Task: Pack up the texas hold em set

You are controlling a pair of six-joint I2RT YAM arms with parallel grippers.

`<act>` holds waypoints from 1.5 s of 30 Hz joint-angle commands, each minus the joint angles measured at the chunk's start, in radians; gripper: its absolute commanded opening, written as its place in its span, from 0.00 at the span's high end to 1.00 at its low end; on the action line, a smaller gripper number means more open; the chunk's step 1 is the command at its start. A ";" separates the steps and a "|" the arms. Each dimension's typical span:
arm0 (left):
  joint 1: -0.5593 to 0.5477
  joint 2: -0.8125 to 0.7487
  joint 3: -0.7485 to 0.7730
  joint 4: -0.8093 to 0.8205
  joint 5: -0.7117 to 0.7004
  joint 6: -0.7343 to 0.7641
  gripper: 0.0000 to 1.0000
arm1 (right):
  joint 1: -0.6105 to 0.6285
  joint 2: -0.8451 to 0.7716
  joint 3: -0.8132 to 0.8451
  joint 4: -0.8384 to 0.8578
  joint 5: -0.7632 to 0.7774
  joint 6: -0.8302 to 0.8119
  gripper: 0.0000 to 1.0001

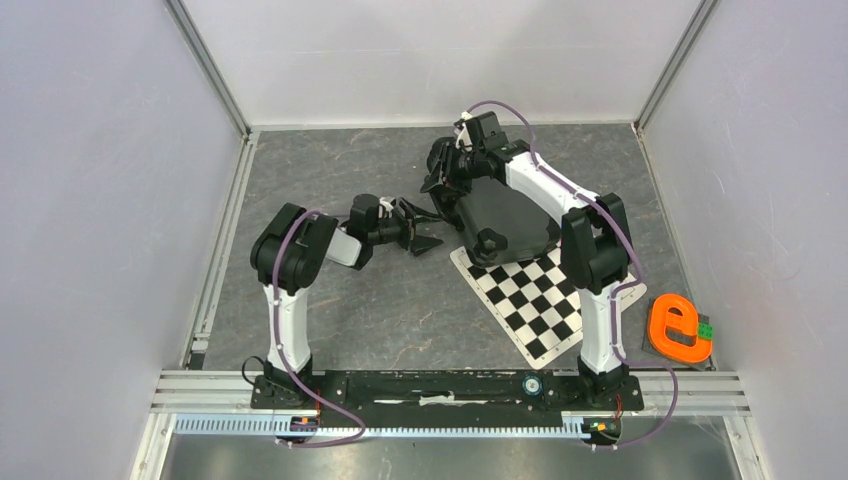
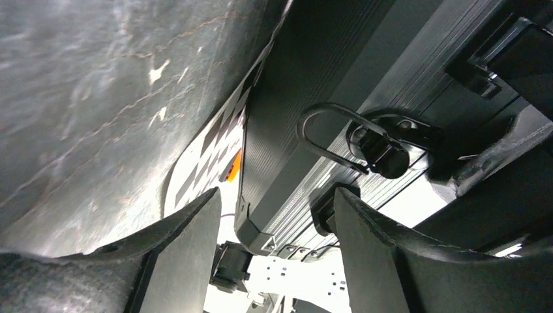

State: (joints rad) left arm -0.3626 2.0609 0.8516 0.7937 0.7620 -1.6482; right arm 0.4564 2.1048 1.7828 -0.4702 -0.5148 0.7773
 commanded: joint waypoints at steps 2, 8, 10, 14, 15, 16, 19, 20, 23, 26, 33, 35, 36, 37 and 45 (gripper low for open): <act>-0.025 0.070 -0.003 0.263 -0.125 -0.175 0.33 | -0.018 -0.096 0.081 0.218 -0.189 0.112 1.00; -0.038 0.062 -0.016 0.191 -0.183 -0.227 0.68 | -0.027 -0.103 0.081 0.238 -0.194 0.129 1.00; -0.040 0.032 -0.017 0.104 -0.192 -0.185 0.72 | -0.028 -0.103 0.080 0.242 -0.193 0.132 1.00; -0.058 0.051 0.009 0.104 -0.171 -0.221 0.92 | -0.032 -0.103 0.078 0.248 -0.194 0.137 1.00; -0.062 0.057 0.004 0.121 -0.180 -0.249 0.97 | -0.032 -0.103 0.076 0.249 -0.194 0.137 1.00; -0.068 0.061 0.001 0.130 -0.187 -0.262 0.98 | -0.032 -0.102 0.076 0.250 -0.196 0.137 1.00; -0.077 0.083 0.012 0.125 -0.192 -0.272 0.98 | -0.033 -0.103 0.075 0.253 -0.197 0.139 1.00; -0.080 0.092 0.018 0.129 -0.196 -0.279 0.98 | -0.033 -0.104 0.074 0.255 -0.198 0.139 1.00; -0.084 0.123 0.047 0.138 -0.203 -0.291 0.98 | -0.035 -0.106 0.069 0.255 -0.201 0.138 1.00; -0.087 0.138 0.058 0.134 -0.227 -0.301 0.98 | -0.037 -0.111 0.061 0.262 -0.202 0.140 1.00; -0.085 0.122 0.057 0.048 -0.269 -0.288 0.98 | -0.041 -0.115 0.055 0.272 -0.209 0.146 1.00; -0.085 0.101 0.052 -0.006 -0.271 -0.270 0.98 | -0.043 -0.115 0.055 0.276 -0.213 0.148 1.00; -0.086 0.089 0.048 -0.035 -0.275 -0.262 0.98 | -0.045 -0.116 0.055 0.278 -0.213 0.149 1.00; -0.086 0.076 0.042 -0.057 -0.282 -0.259 0.98 | -0.046 -0.115 0.055 0.278 -0.214 0.149 1.00; -0.086 0.140 0.058 0.059 -0.315 -0.326 0.98 | -0.055 -0.112 0.054 0.287 -0.231 0.152 1.00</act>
State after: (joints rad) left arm -0.4465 2.1334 0.9173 0.8955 0.4904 -1.8549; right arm 0.4103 2.0861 1.7828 -0.4313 -0.5926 0.8452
